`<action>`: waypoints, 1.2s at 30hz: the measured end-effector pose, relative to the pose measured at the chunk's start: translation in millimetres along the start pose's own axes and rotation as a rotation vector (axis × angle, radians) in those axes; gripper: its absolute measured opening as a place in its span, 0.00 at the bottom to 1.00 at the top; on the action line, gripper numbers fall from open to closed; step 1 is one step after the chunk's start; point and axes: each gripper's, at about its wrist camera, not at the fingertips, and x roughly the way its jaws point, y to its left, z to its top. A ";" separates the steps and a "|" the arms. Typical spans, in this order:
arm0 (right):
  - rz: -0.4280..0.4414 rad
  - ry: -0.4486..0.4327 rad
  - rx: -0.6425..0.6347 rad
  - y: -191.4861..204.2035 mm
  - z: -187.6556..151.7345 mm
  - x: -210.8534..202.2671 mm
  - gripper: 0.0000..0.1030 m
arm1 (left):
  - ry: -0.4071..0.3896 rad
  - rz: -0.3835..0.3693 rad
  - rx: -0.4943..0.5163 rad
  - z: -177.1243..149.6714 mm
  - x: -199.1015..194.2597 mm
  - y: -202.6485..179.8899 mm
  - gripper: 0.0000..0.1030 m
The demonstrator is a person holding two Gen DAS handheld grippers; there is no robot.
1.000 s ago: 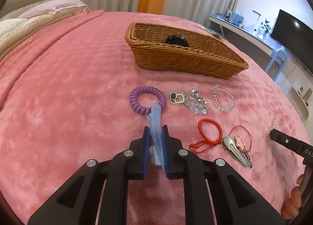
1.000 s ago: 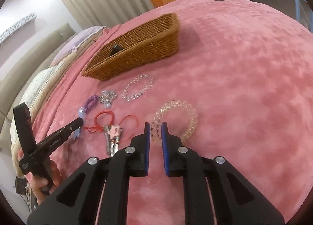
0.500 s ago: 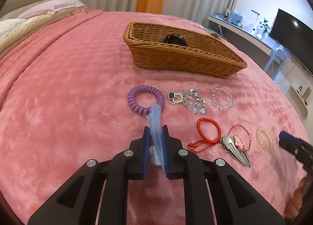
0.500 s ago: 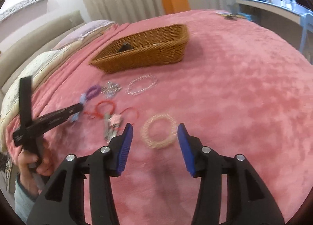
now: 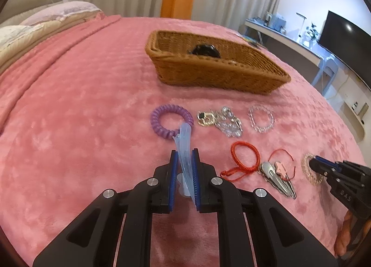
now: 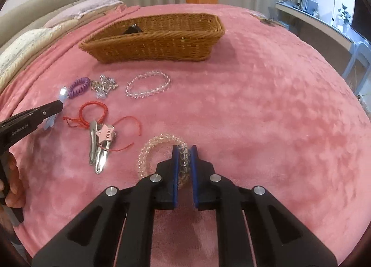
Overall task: Organize jewelry
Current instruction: 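Carry clip and clear coil bracelet into the basket and release both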
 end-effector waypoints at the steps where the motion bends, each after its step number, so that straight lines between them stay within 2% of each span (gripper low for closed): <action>1: 0.014 -0.011 0.010 -2.3 0.0 -3.5 0.08 | -0.012 -0.002 -0.003 0.1 -3.3 1.1 0.10; 6: 0.085 -0.073 0.060 -6.5 10.8 -29.0 0.08 | -0.108 -0.024 0.001 4.2 -31.1 -3.1 0.10; 9: 0.089 -0.133 0.047 1.4 29.3 -50.8 0.08 | -0.142 -0.051 0.008 11.4 -48.8 -9.8 0.10; 12: 0.102 -0.207 0.019 8.0 59.7 -67.0 0.08 | -0.188 -0.058 0.033 30.4 -74.0 -21.5 0.10; 17: 0.104 -0.282 0.012 14.3 118.0 -69.6 0.08 | -0.272 -0.012 0.051 87.9 -94.2 -41.4 0.10; 20: 0.084 -0.307 0.031 10.5 154.5 -55.2 0.07 | -0.288 -0.018 0.049 120.0 -77.5 -49.4 0.10; 22: 0.083 -0.304 0.050 7.4 173.4 -39.8 0.07 | -0.282 -0.015 0.043 135.2 -57.2 -53.3 0.10; 23: 0.086 -0.301 0.063 6.2 179.5 -32.8 0.07 | -0.270 -0.037 0.029 143.1 -40.4 -54.9 0.10; 26: 0.090 -0.277 0.109 -0.7 199.1 3.7 0.07 | -0.250 -0.059 0.007 152.6 -6.3 -56.4 0.10; 28: 0.103 -0.256 0.133 -4.3 203.7 25.2 0.07 | -0.235 -0.070 -0.003 155.9 16.9 -57.6 0.10; 31: 0.112 -0.225 0.142 -7.3 208.2 51.4 0.07 | -0.192 -0.170 -0.066 155.8 44.1 -49.5 0.10; 36: 0.131 -0.149 0.133 -5.4 202.1 86.6 0.07 | -0.161 -0.150 -0.030 151.6 68.8 -52.9 0.10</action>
